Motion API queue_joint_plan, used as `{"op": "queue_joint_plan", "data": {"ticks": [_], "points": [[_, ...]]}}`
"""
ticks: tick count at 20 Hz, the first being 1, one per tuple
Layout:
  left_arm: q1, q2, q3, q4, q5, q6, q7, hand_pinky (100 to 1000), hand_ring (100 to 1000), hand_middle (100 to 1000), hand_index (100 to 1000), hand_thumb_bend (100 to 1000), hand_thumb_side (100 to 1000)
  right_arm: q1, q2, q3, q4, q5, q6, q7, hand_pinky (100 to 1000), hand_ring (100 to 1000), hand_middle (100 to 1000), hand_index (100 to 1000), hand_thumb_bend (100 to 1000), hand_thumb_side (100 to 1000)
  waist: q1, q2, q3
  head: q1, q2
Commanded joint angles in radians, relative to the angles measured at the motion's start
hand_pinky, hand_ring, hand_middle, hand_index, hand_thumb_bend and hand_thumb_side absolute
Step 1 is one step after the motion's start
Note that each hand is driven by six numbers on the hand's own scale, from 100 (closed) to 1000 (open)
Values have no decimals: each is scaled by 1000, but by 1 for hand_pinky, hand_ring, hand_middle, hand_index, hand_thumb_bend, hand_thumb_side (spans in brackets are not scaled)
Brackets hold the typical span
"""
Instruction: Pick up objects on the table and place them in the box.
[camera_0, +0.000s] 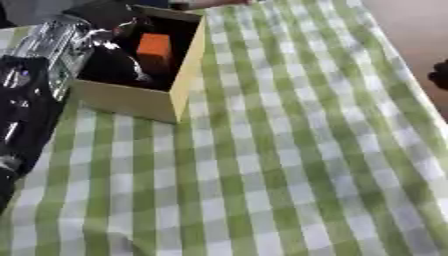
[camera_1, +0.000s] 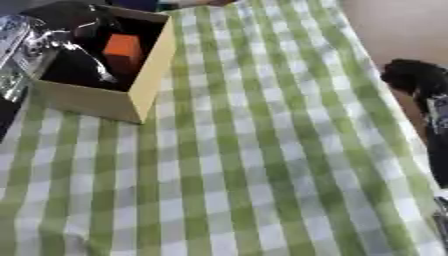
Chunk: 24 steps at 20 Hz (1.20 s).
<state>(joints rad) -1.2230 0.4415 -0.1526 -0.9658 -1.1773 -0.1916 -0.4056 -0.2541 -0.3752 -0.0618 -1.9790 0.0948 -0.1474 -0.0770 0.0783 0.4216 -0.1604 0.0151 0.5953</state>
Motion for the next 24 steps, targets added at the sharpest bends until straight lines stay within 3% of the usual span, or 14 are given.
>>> {"op": "queue_joint_plan", "data": {"ticks": [1, 7, 12, 16, 20, 22, 24], "points": [[-21, 37, 18, -55, 22, 18, 26, 760, 791, 757, 816, 705, 565, -2, -18, -9, -21, 0, 0, -1, 840, 776, 735, 799, 100, 1000, -5, -37, 4, -3, 9], [-9, 75, 19, -213, 105, 47, 31, 753, 768, 743, 801, 597, 580, 1, -28, -11, -21, -6, -4, -1, 840, 777, 736, 800, 100, 1000, -8, -63, 26, -14, 33], [76, 132, 10, -486, 280, 72, 40, 752, 757, 750, 811, 586, 621, 3, -36, -13, -21, -12, -9, -2, 839, 778, 736, 800, 100, 1000, -12, -80, 55, -26, 54], [203, 175, 39, -748, 479, 155, 110, 753, 741, 751, 812, 615, 692, -4, -40, -14, -21, -18, -15, -4, 838, 778, 736, 800, 100, 1000, -17, -92, 81, -38, 71], [357, 197, 96, -981, 671, 263, 253, 747, 732, 746, 803, 617, 688, -8, -40, -18, -21, -23, -21, -8, 837, 779, 737, 800, 100, 1000, -22, -98, 99, -47, 79], [433, 196, 113, -1021, 735, 267, 330, 739, 723, 739, 795, 615, 683, -7, -40, -21, -21, -24, -23, -12, 837, 779, 737, 800, 100, 1000, -25, -102, 106, -53, 77], [502, 188, 125, -1031, 769, 230, 392, 736, 718, 734, 790, 604, 685, -8, -40, -22, -21, -24, -25, -16, 837, 781, 738, 800, 100, 1000, -28, -105, 112, -59, 79]]}}
